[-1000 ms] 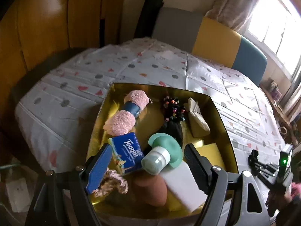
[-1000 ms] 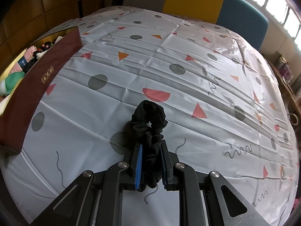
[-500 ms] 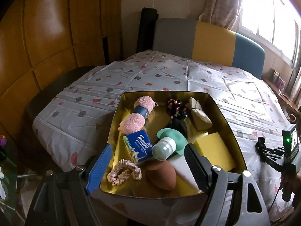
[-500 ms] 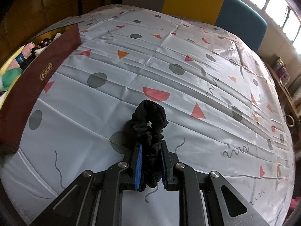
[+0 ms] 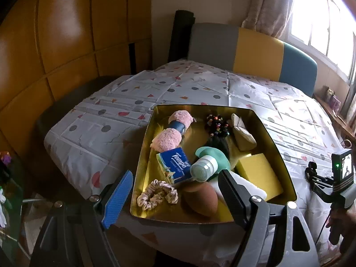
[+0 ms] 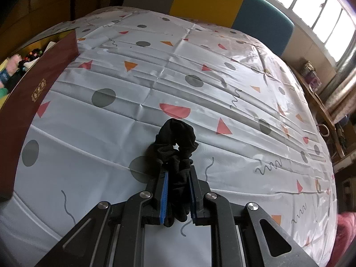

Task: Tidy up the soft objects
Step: 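Carry the black scrunchie over the gold tray with the right tool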

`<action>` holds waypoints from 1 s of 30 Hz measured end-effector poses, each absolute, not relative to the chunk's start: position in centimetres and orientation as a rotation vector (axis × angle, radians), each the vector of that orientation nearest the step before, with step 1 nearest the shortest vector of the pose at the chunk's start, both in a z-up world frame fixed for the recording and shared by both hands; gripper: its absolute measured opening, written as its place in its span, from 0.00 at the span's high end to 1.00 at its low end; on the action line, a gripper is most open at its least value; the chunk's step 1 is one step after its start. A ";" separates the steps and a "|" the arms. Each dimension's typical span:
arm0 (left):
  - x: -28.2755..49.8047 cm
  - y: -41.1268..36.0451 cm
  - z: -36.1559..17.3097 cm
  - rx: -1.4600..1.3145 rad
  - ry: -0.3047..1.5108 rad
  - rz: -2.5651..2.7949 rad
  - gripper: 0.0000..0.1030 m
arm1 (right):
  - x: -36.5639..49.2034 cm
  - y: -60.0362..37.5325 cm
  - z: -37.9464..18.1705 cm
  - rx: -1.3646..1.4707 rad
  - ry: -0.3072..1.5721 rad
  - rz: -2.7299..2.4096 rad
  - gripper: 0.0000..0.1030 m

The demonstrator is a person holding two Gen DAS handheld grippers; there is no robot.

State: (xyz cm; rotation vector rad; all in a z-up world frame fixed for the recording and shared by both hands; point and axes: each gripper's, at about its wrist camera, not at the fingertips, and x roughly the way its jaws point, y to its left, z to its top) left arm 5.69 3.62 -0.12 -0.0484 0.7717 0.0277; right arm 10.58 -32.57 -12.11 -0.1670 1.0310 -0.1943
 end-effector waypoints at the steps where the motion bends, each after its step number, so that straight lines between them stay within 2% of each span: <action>1: 5.6 3.8 -0.1 -0.050 0.770 0.031 0.22 | 10.6 -32.5 -12.1 -0.159 1.030 -0.200 0.85; 9: 4.8 4.7 -0.1 -0.061 0.774 0.046 0.22 | 10.1 -32.9 -11.2 -0.057 1.019 -0.219 0.86; 14: 4.4 4.8 -0.3 -0.065 0.780 0.046 0.22 | 9.6 -31.1 -7.6 0.025 0.937 -0.148 0.86; 22: 4.3 5.0 -0.4 -0.047 0.782 0.106 0.22 | 11.6 -20.8 -2.0 -0.008 0.863 0.125 0.86; 30: 4.0 5.9 0.2 -0.050 0.735 0.144 0.24 | 16.1 -11.4 -3.5 -0.066 0.986 0.267 0.85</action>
